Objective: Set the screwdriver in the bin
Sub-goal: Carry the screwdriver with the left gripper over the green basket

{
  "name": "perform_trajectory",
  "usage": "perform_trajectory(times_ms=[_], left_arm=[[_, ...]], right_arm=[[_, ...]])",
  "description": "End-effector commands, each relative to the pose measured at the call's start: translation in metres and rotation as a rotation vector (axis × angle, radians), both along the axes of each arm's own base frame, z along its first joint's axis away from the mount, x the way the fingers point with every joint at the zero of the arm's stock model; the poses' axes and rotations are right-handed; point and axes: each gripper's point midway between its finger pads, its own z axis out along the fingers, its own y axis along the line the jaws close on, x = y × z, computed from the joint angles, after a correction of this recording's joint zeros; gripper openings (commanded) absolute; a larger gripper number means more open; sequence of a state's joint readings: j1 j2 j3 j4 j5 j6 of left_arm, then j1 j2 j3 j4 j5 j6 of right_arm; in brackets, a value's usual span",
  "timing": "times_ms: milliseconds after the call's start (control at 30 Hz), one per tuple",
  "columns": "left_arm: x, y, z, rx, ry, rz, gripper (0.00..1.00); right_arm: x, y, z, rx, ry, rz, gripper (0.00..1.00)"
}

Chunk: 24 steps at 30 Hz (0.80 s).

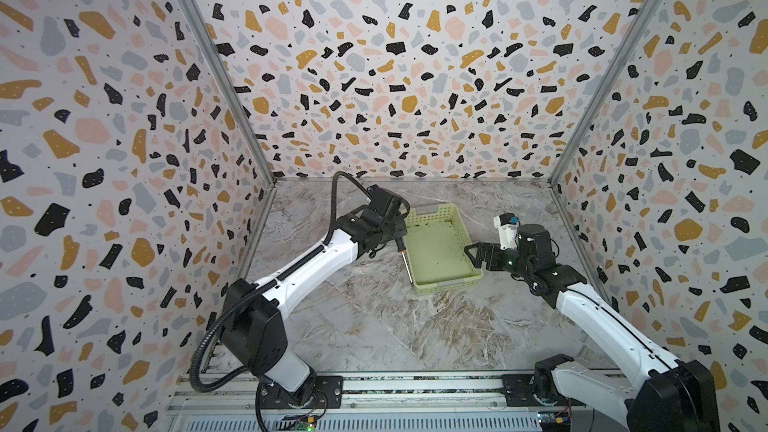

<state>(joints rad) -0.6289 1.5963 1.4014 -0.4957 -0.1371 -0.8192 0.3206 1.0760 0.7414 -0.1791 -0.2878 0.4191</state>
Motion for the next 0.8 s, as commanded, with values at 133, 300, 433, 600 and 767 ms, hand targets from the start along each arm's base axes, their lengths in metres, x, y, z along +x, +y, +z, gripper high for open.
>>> perform_trajectory(times_ms=[133, 300, 433, 600, 767], left_arm=[[0.033, -0.043, 0.009, -0.106, 0.014, -0.057, 0.14], [0.055, -0.053, -0.008, -0.191, 0.046, 0.061, 0.16], [0.063, -0.063, -0.026, -0.277, 0.072, 0.124, 0.15], [0.068, -0.067, -0.042, -0.329, 0.073, 0.197, 0.15], [0.070, -0.073, -0.064, -0.366, 0.099, 0.222, 0.17]], right_arm=[[-0.002, -0.014, 0.021, -0.014, -0.040, -0.013, 0.98], [-0.008, -0.028, 0.016, -0.010, -0.032, -0.035, 0.99], [-0.013, -0.037, 0.011, -0.017, -0.021, -0.051, 0.99], [-0.018, -0.044, 0.006, -0.028, -0.013, -0.060, 0.99], [-0.020, -0.049, 0.000, -0.032, -0.001, -0.068, 0.99]])
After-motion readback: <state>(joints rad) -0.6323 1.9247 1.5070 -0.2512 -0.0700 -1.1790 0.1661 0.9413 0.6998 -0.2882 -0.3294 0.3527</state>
